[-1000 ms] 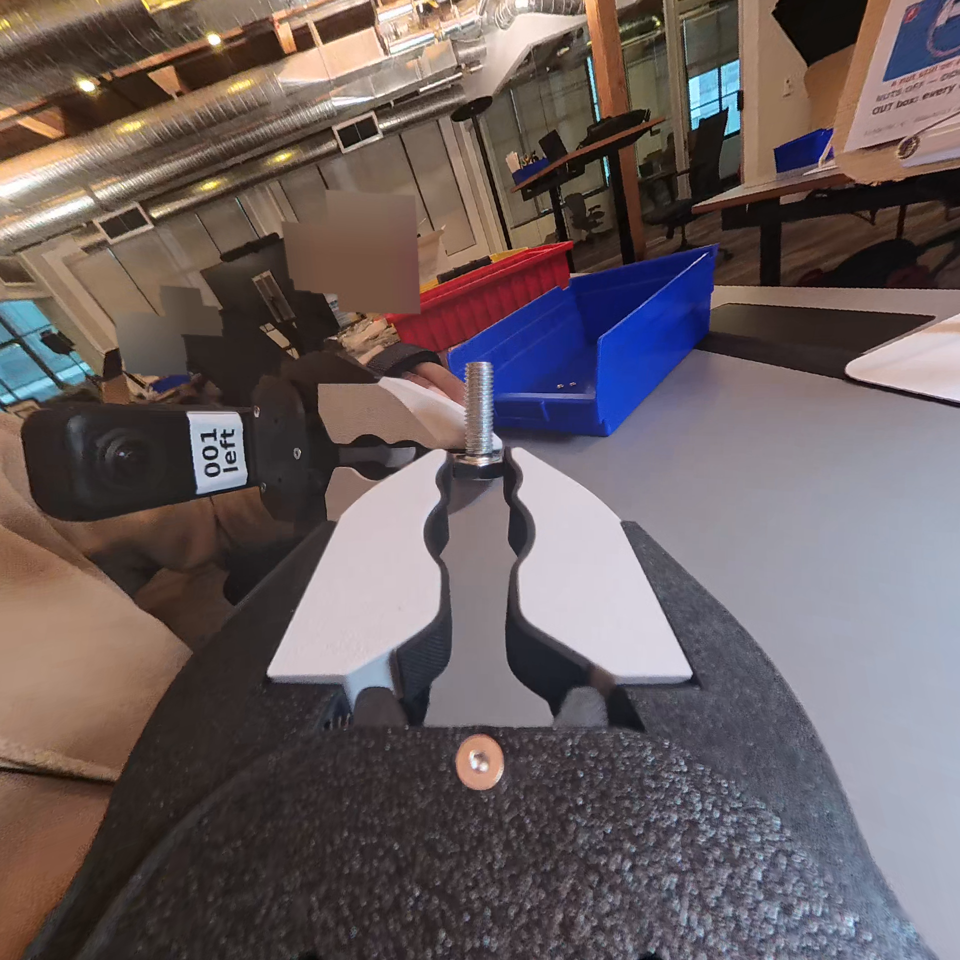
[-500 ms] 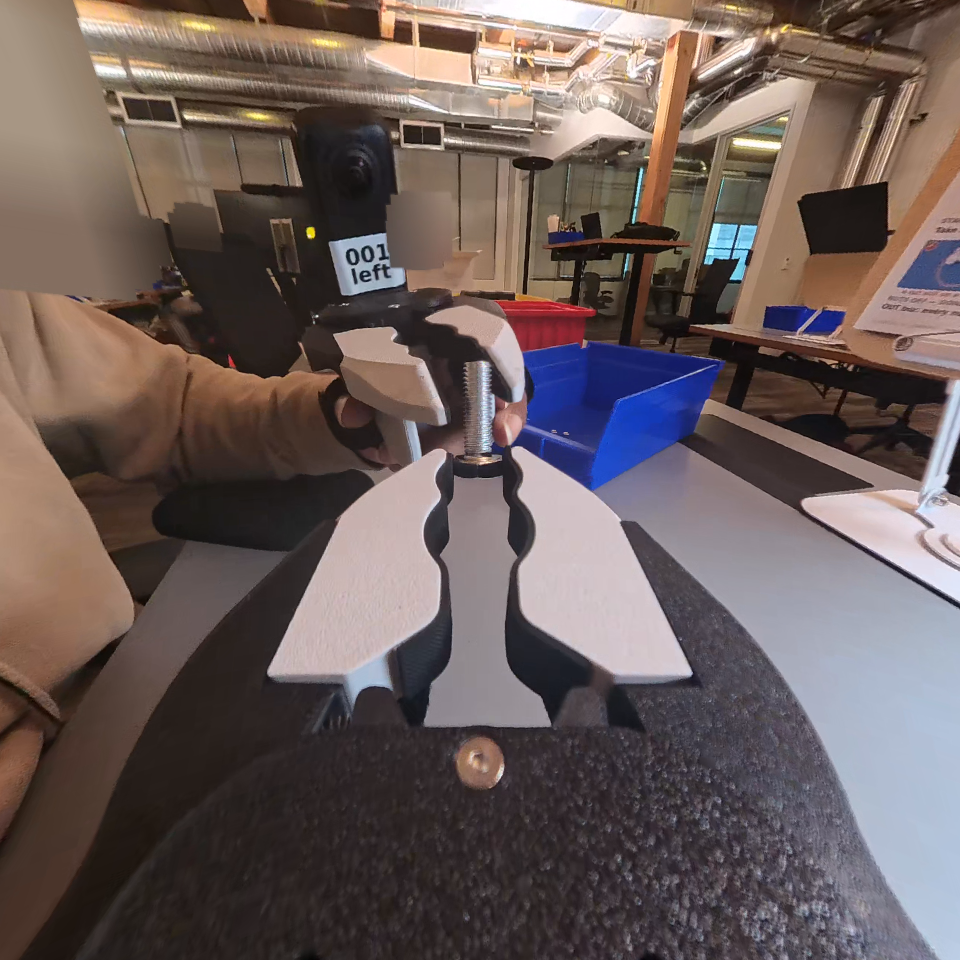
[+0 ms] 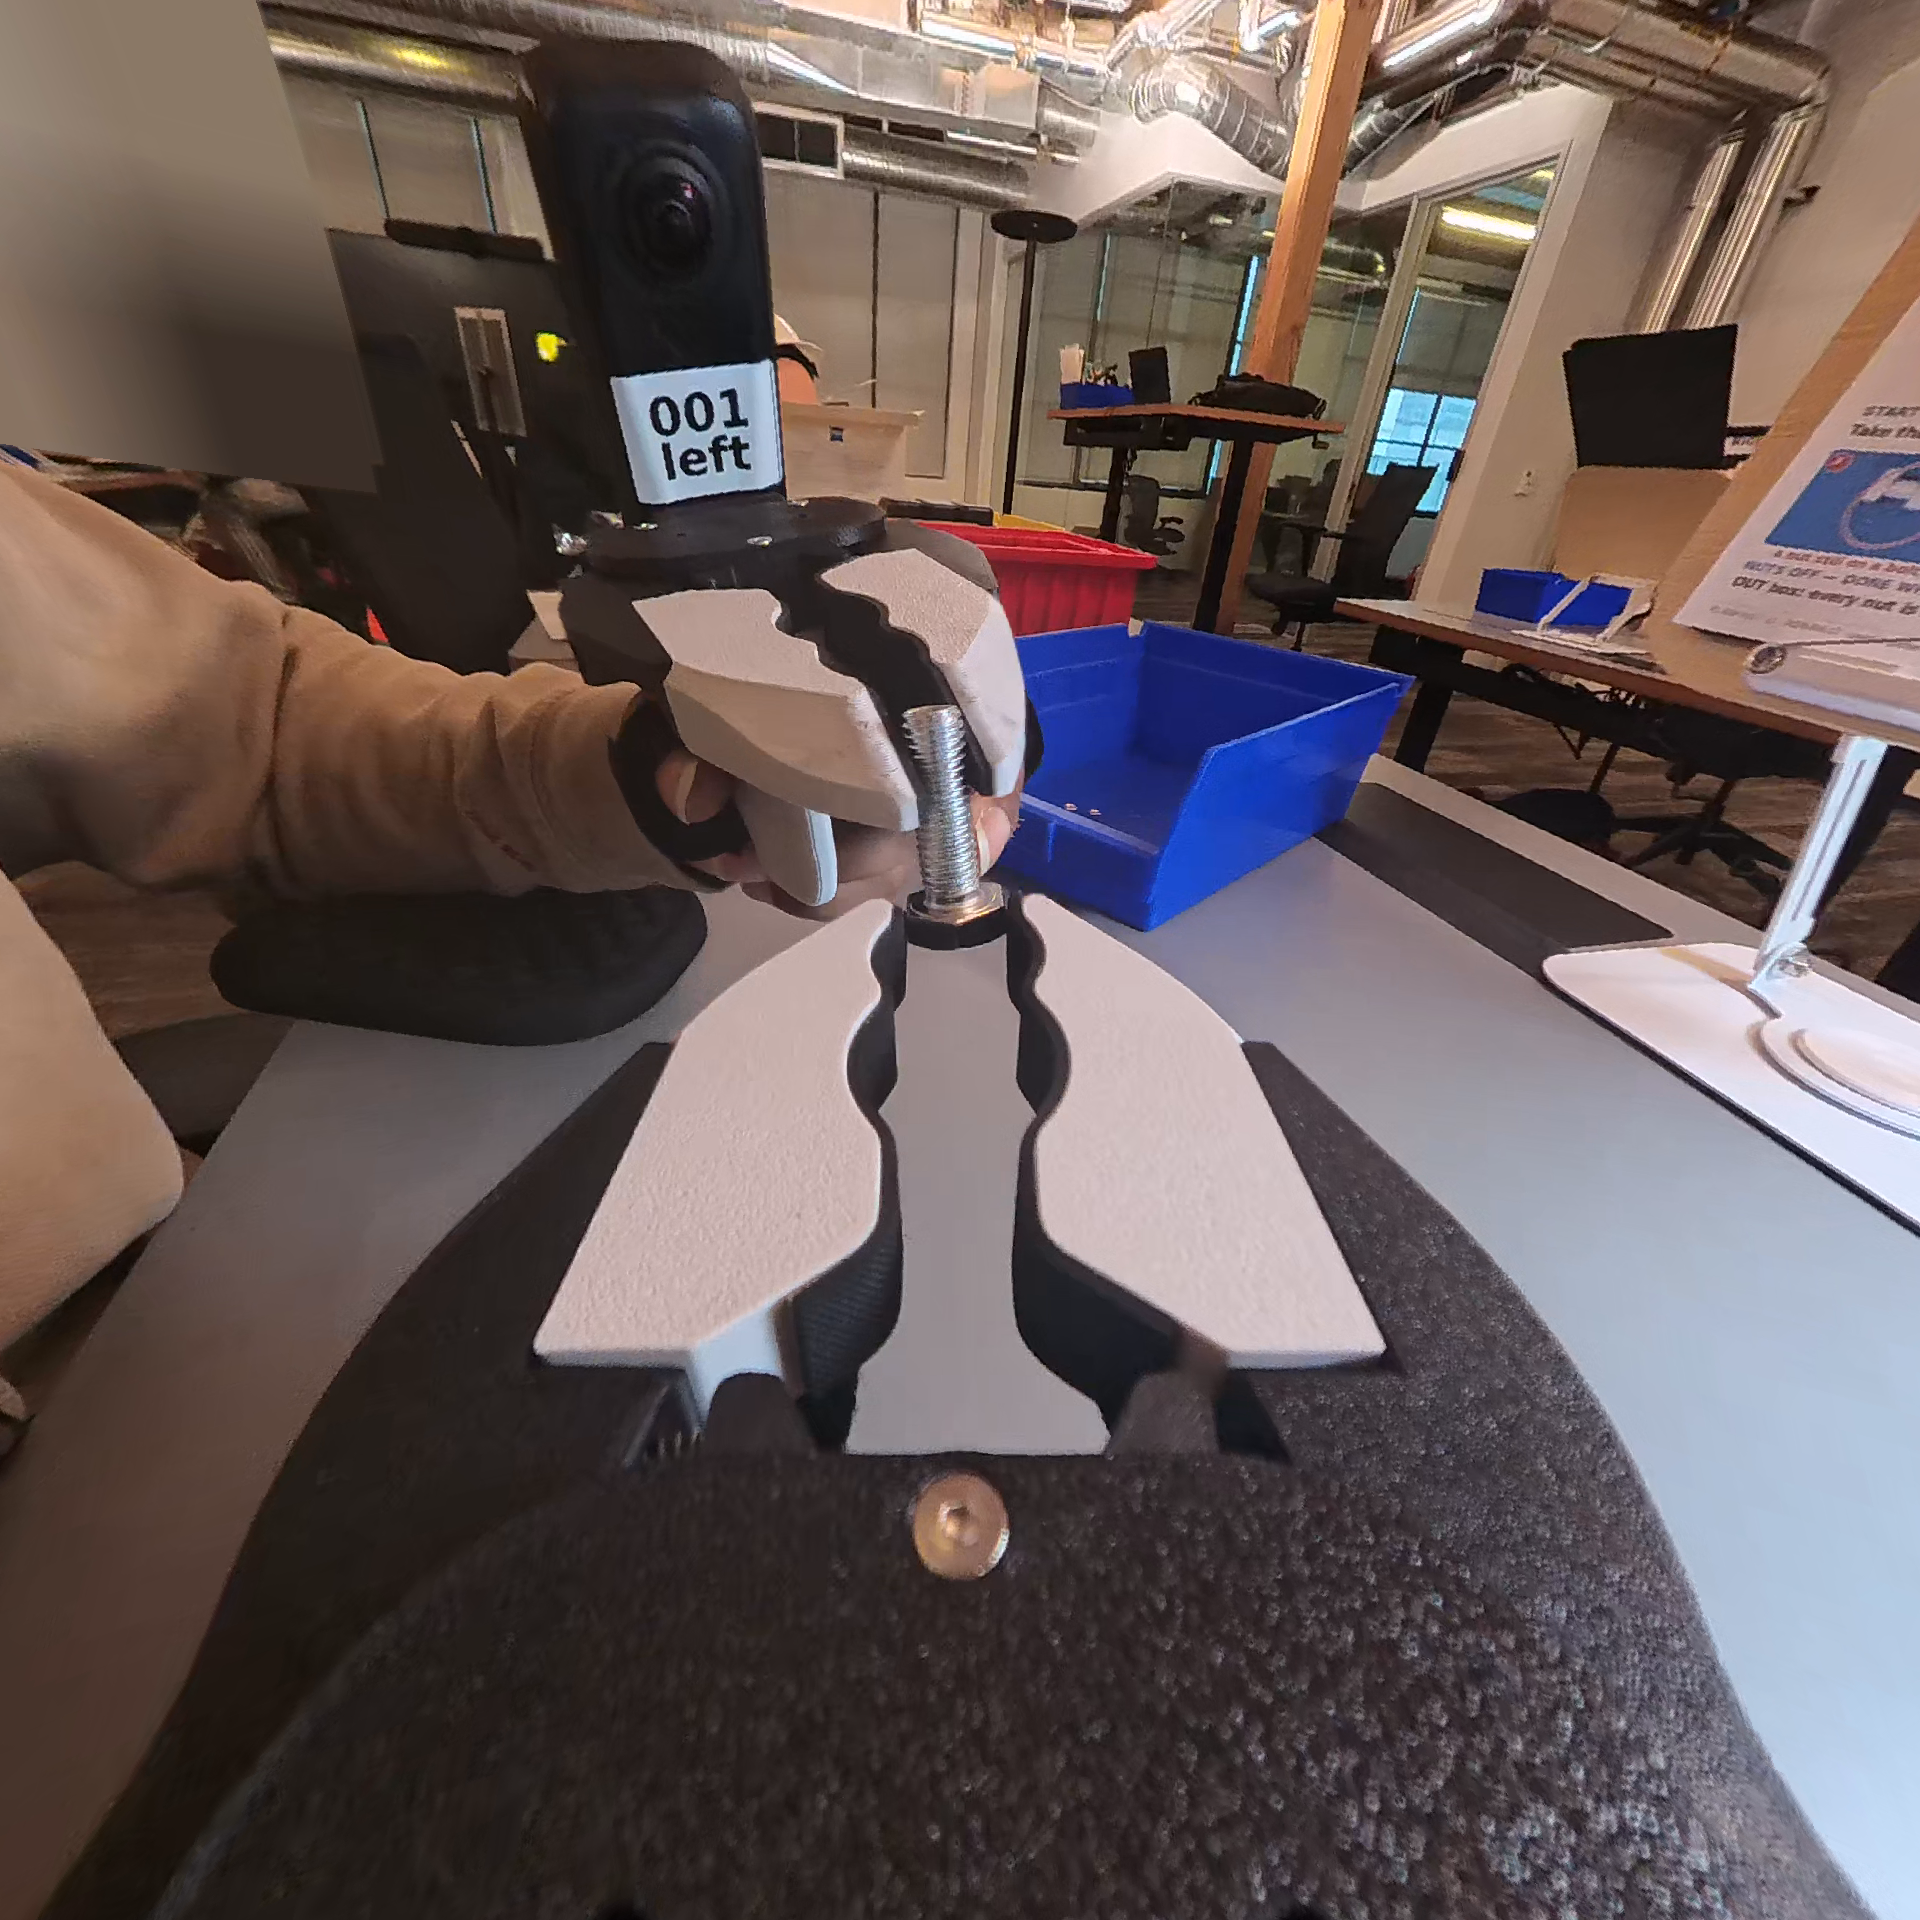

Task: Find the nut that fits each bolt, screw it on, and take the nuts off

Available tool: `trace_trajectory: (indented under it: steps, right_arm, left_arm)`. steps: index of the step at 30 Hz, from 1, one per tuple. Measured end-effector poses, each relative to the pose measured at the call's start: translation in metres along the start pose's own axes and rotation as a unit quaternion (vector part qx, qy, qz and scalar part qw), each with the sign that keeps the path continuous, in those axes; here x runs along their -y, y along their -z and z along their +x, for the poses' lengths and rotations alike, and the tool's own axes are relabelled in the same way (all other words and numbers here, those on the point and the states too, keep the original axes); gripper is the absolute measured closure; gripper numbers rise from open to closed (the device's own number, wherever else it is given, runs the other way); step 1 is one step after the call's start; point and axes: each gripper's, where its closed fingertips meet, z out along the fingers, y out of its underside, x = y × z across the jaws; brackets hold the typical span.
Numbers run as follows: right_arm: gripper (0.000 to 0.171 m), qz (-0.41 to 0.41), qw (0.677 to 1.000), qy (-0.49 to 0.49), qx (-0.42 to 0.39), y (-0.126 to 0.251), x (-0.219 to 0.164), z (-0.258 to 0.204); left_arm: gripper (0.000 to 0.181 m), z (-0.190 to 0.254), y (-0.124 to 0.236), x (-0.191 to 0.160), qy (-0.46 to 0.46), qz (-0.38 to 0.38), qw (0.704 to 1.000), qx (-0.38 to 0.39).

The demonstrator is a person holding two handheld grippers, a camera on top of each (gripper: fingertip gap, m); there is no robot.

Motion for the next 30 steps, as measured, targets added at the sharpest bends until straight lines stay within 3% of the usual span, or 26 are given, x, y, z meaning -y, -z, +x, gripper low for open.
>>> trace_trajectory:
  steps: [30]
  right_arm:
    - [0.152, -0.021, 1.000, 0.010, -0.021, -0.0049, -0.0074, 0.0001]
  left_arm:
    - [0.172, 0.0038, -0.0071, 0.0023, 0.026, 0.022, 0.999, 0.002]
